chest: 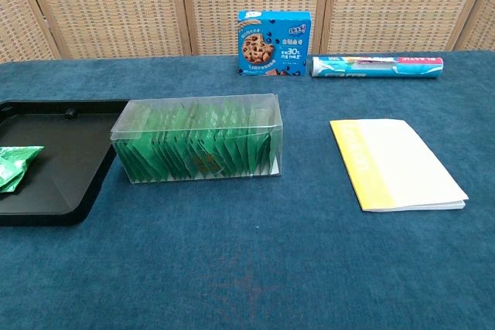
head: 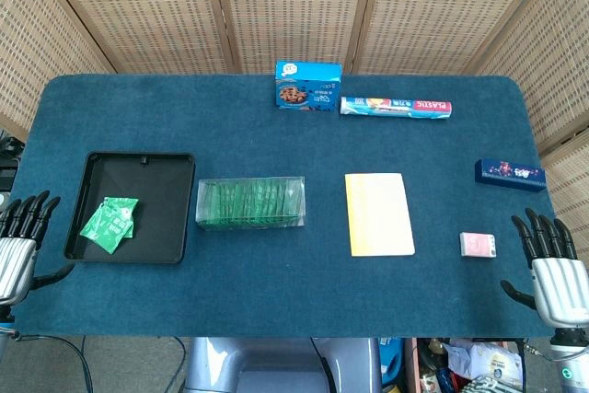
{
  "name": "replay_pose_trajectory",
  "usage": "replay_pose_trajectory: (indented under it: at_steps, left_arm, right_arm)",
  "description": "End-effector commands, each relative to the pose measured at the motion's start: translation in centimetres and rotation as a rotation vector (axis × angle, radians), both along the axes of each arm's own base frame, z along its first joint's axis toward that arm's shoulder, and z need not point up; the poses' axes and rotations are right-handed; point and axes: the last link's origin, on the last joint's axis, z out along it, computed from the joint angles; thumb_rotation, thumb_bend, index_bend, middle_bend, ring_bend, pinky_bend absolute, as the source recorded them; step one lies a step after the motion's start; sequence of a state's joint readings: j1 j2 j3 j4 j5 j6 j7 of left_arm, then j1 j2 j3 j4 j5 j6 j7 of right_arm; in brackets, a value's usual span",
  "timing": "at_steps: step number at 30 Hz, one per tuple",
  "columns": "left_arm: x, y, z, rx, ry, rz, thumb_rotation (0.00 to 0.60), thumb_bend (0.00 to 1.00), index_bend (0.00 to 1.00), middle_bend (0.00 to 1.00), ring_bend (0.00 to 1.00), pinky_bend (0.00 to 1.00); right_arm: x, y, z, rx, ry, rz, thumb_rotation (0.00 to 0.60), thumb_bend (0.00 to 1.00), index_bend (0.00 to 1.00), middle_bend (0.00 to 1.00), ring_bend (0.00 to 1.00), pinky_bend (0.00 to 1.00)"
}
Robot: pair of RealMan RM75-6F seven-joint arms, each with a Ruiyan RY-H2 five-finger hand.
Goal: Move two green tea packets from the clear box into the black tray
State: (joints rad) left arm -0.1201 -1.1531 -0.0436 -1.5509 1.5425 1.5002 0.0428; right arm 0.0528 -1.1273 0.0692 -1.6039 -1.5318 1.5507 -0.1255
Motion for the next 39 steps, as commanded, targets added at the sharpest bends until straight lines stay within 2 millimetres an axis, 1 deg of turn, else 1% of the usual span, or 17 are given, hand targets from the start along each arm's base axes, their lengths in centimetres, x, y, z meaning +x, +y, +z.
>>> replay_pose_trajectory:
  at_steps: [1, 8, 11, 12, 15, 17, 18, 19, 21, 25, 26, 29, 33, 34, 39]
  left_arm:
    - [0.0, 0.0, -0.1, -0.006, -0.002, 0.002, 0.600, 0.14, 0.00, 0.00, 0.00, 0.00]
    - [0.1, 0.3, -0.5, -0.018, -0.009, 0.000, 0.600, 0.14, 0.00, 0.00, 0.00, 0.00]
    - [1.3, 1.4, -0.9, -0.034, -0.038, -0.035, 0.600, 0.14, 0.00, 0.00, 0.00, 0.00]
    - [1.9, 2.0, -1.1, -0.040, -0.043, -0.050, 0.600, 0.14, 0.00, 0.00, 0.00, 0.00]
    - [4.3, 4.1, -1.7, -0.071, -0.049, -0.105, 0.600, 0.14, 0.00, 0.00, 0.00, 0.00]
    - [6.6, 5.9, -2.1, -0.093, -0.043, -0.152, 0.600, 0.14, 0.00, 0.00, 0.00, 0.00]
    - [8.1, 6.9, -2.5, -0.108, -0.042, -0.181, 0.600, 0.14, 0.00, 0.00, 0.00, 0.00]
    - [9.0, 7.5, -2.9, -0.121, -0.043, -0.198, 0.600, 0.14, 0.00, 0.00, 0.00, 0.00]
    - [11.2, 8.9, -4.0, -0.163, -0.043, -0.231, 0.600, 0.14, 0.00, 0.00, 0.00, 0.00]
    - [14.1, 11.1, -6.2, -0.222, -0.028, -0.265, 0.600, 0.14, 0.05, 0.00, 0.00, 0.00]
    - [14.8, 11.8, -7.1, -0.236, -0.019, -0.268, 0.600, 0.14, 0.06, 0.00, 0.00, 0.00]
    - [16.0, 13.0, -9.3, -0.275, -0.005, -0.261, 0.600, 0.14, 0.08, 0.00, 0.00, 0.00]
    - [17.3, 14.0, -11.7, -0.322, -0.005, -0.252, 0.600, 0.14, 0.10, 0.00, 0.00, 0.00]
    - [17.8, 14.4, -12.5, -0.332, -0.007, -0.249, 0.600, 0.14, 0.10, 0.00, 0.00, 0.00]
    - [19.2, 14.8, -14.7, -0.355, -0.012, -0.259, 0.600, 0.14, 0.12, 0.00, 0.00, 0.00]
  right_arm:
    - [0.0, 0.0, 0.0, 0.000, -0.001, 0.000, 0.600, 0.00, 0.00, 0.00, 0.00, 0.00]
    - [0.0, -0.1, 0.1, 0.001, -0.010, 0.001, 0.600, 0.00, 0.00, 0.00, 0.00, 0.00]
    - [0.0, -0.2, 0.2, 0.000, -0.013, -0.001, 0.600, 0.00, 0.00, 0.00, 0.00, 0.00]
    - [-0.1, -0.2, 0.2, 0.001, -0.015, -0.003, 0.600, 0.00, 0.00, 0.00, 0.00, 0.00]
    - [-0.2, -0.3, 0.3, 0.002, -0.021, -0.009, 0.600, 0.00, 0.00, 0.00, 0.00, 0.00]
    - [-0.2, -0.4, 0.3, 0.000, -0.023, -0.010, 0.600, 0.00, 0.00, 0.00, 0.00, 0.00]
    - [-0.2, -0.4, 0.4, 0.000, -0.023, -0.011, 0.600, 0.00, 0.00, 0.00, 0.00, 0.00]
    - [-0.2, -0.4, 0.4, 0.000, -0.023, -0.012, 0.600, 0.00, 0.00, 0.00, 0.00, 0.00]
    - [-0.3, -0.4, 0.3, 0.002, -0.024, -0.016, 0.600, 0.00, 0.00, 0.00, 0.00, 0.00]
    - [-0.6, -0.5, 0.3, 0.007, -0.028, -0.026, 0.600, 0.00, 0.00, 0.00, 0.00, 0.00]
    - [-0.7, -0.5, 0.3, 0.008, -0.029, -0.030, 0.600, 0.00, 0.00, 0.00, 0.00, 0.00]
    - [-0.9, -0.6, 0.3, 0.012, -0.031, -0.039, 0.600, 0.00, 0.00, 0.00, 0.00, 0.00]
    - [-1.2, -0.8, 0.2, 0.018, -0.033, -0.049, 0.600, 0.00, 0.00, 0.00, 0.00, 0.00]
    - [-1.3, -0.8, 0.1, 0.019, -0.033, -0.053, 0.600, 0.00, 0.00, 0.00, 0.00, 0.00]
    - [-1.5, -1.0, 0.1, 0.023, -0.036, -0.065, 0.600, 0.00, 0.00, 0.00, 0.00, 0.00]
